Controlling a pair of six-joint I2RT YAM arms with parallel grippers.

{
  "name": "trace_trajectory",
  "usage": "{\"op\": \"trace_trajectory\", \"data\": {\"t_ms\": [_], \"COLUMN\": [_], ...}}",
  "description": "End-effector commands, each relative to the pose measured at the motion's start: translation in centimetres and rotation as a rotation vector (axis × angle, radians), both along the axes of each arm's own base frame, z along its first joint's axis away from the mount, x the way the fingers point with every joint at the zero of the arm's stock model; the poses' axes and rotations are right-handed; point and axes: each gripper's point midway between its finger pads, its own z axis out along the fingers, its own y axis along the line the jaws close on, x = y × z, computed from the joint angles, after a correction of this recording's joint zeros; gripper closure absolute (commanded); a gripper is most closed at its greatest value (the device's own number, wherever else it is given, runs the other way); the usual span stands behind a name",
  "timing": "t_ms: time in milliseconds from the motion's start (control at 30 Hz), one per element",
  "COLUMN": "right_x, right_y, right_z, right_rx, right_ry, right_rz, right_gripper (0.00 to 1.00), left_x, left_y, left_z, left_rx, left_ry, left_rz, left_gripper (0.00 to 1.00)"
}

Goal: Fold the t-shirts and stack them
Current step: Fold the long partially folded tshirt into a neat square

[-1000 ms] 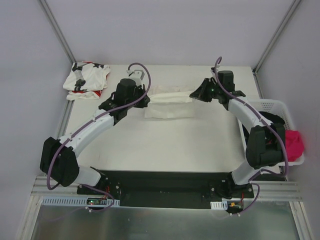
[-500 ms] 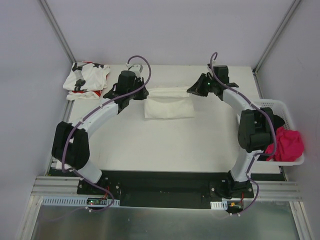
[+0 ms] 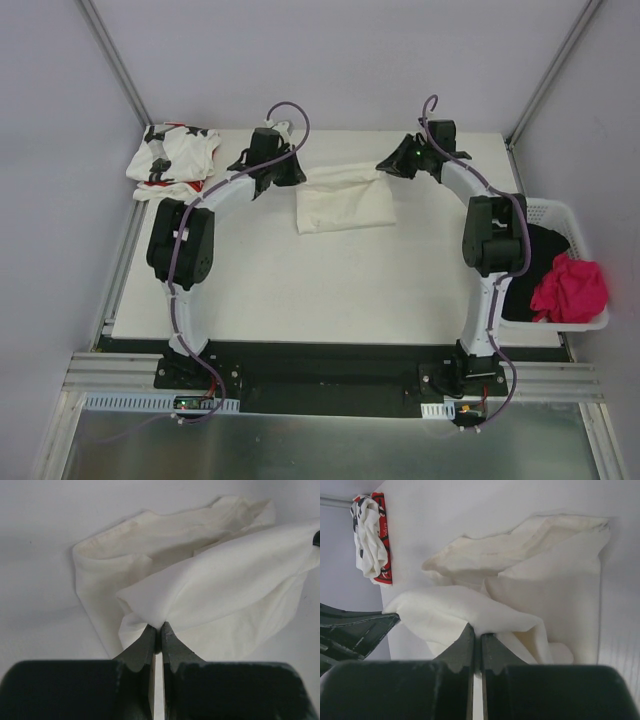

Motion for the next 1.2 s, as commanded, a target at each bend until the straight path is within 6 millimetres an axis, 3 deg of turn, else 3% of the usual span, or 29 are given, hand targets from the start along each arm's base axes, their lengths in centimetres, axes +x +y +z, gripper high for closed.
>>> {"op": "trace_trajectory", "data": {"t_ms": [0,133,233,333,367,467,500,567,700,733,800,867,900,933,967,1033,1067,1100,1167], "right_x": [2.6,3.4,3.9,4.5,4.6,5.0,5.2,5.5,6.5,7.2,7.6,8.0,7.6,7.3,6.7,4.9,4.0,2.7,1.1], "right_y": [-0.1,0.4,0.3,0.2,0.2,-0.3,-0.5,-0.9,-2.0,-2.3,-3.3,-4.2,-4.3,-4.2,-4.1,-2.8,-2.4,-1.3,0.2], "right_z": [0.1,-1.5,-2.3,-2.3,-2.3,-1.9,-1.7,-1.3,0.7,2.2,3.3,5.1,5.3,5.7,7.4,6.4,7.9,6.0,6.4], "right_rx": [0.048,0.076,0.080,0.084,0.089,0.085,0.084,0.085,0.102,0.101,0.088,0.071,0.066,0.067,0.074,0.081,0.079,0.075,0.084], "right_ry": [-0.006,0.027,0.035,0.029,0.030,0.016,0.009,0.001,-0.030,-0.064,-0.079,-0.119,-0.111,-0.113,-0.138,-0.121,-0.155,-0.119,-0.122], "right_rz": [-0.012,-0.005,-0.008,-0.013,-0.011,-0.023,-0.028,-0.034,-0.050,-0.054,-0.067,-0.085,-0.080,-0.078,-0.075,-0.052,-0.050,-0.037,-0.013], "right_gripper": [0.99,0.97,0.87,0.80,0.78,0.76,0.76,0.74,0.71,0.70,0.69,0.68,0.68,0.68,0.71,0.79,0.92,0.98,0.99], "left_x": [2.2,3.0,3.2,3.5,3.6,3.9,4.0,4.2,4.4,4.2,3.8,3.1,2.4,1.7,1.2,-0.4,-0.8,-1.3,-2.0], "left_y": [-0.7,-0.3,-0.2,-0.3,-0.4,-0.3,-0.2,0.0,0.3,0.4,0.8,1.1,1.1,1.2,1.1,0.0,-0.3,-0.8,-2.1], "left_z": [1.0,-0.7,-1.6,-1.9,-1.7,-1.0,-0.6,0.2,3.1,4.5,5.7,8.3,8.4,10.0,10.4,11.3,11.2,10.7,9.9], "left_rx": [-0.074,-0.066,-0.067,-0.071,-0.071,-0.062,-0.056,-0.049,-0.040,-0.041,-0.034,-0.043,-0.051,-0.067,-0.079,-0.129,-0.140,-0.153,-0.164], "left_ry": [-0.020,0.006,0.022,0.028,0.024,0.008,-0.005,-0.026,-0.084,-0.111,-0.134,-0.176,-0.168,-0.190,-0.192,-0.198,-0.195,-0.188,-0.169], "left_rz": [-0.026,-0.014,-0.011,-0.011,-0.014,-0.014,-0.017,-0.015,-0.033,-0.035,-0.027,-0.023,-0.028,-0.033,-0.036,-0.071,-0.078,-0.090,-0.120], "left_gripper": [1.00,1.00,0.99,0.76,0.60,0.39,0.26,0.18,0.14,0.14,0.14,0.14,0.14,0.14,0.14,0.14,0.14,0.14,0.14]}}
